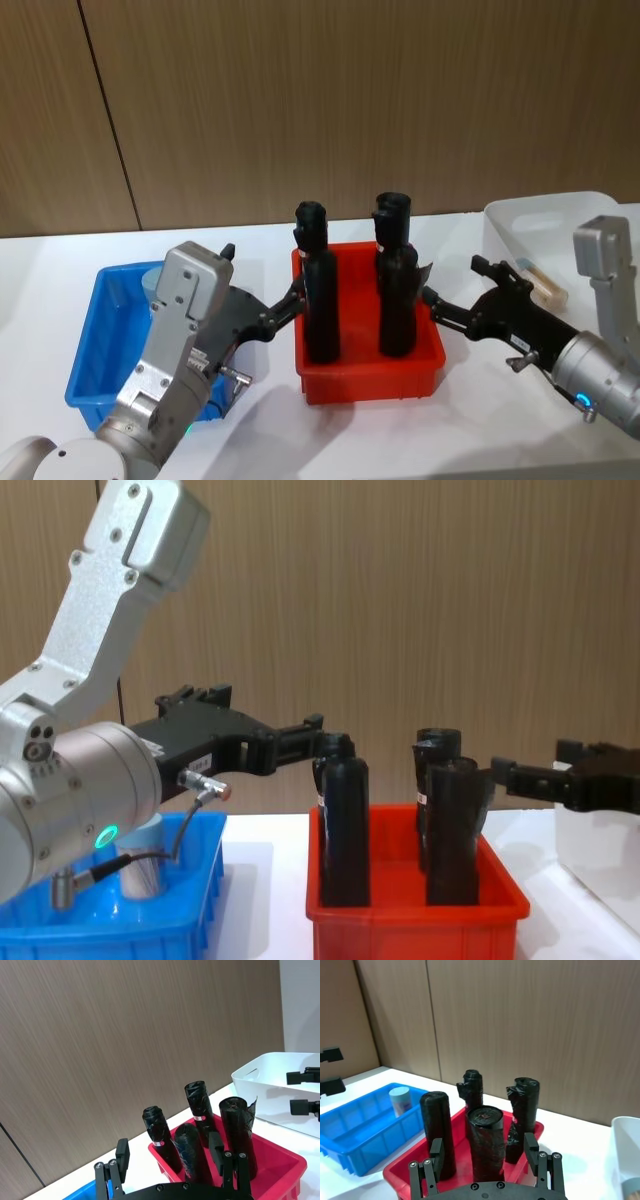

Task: Pick the cotton swabs from the blue box and place them into the white box.

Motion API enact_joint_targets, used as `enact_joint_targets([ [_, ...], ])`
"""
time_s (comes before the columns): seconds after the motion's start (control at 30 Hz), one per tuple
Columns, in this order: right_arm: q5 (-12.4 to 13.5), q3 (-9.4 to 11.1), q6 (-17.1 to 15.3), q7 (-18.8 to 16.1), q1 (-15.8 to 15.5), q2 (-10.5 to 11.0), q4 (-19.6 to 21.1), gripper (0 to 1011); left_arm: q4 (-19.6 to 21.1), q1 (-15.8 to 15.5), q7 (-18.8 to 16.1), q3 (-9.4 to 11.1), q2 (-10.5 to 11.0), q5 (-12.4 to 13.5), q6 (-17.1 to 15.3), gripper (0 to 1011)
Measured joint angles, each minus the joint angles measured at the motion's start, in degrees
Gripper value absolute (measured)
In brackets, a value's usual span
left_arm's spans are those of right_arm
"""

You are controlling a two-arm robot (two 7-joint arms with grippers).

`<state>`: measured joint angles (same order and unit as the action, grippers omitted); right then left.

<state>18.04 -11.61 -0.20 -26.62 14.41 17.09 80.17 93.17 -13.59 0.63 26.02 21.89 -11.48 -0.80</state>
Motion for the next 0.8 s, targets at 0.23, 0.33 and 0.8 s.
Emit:
enact_joint_targets([
  [0.23, 0.1, -0.1, 0.1, -4.5, 2.5, -0.4, -3.9, 1001, 0.0, 0.0, 0.0, 0.0, 0.0, 0.0, 0.0, 1004],
  [0.33, 0.2, -0.2, 0.0, -6.5, 3.9, -0.6, -6.2, 1001, 0.0, 0.0, 0.0, 0.0, 0.0, 0.0, 0.0, 1004],
  [0.8, 0.4, -1.0, -0.1, -11.5, 8.7, -2.0, -13.4, 1001, 0.0, 0.0, 0.0, 0.0, 0.0, 0.0, 0.0, 1004],
])
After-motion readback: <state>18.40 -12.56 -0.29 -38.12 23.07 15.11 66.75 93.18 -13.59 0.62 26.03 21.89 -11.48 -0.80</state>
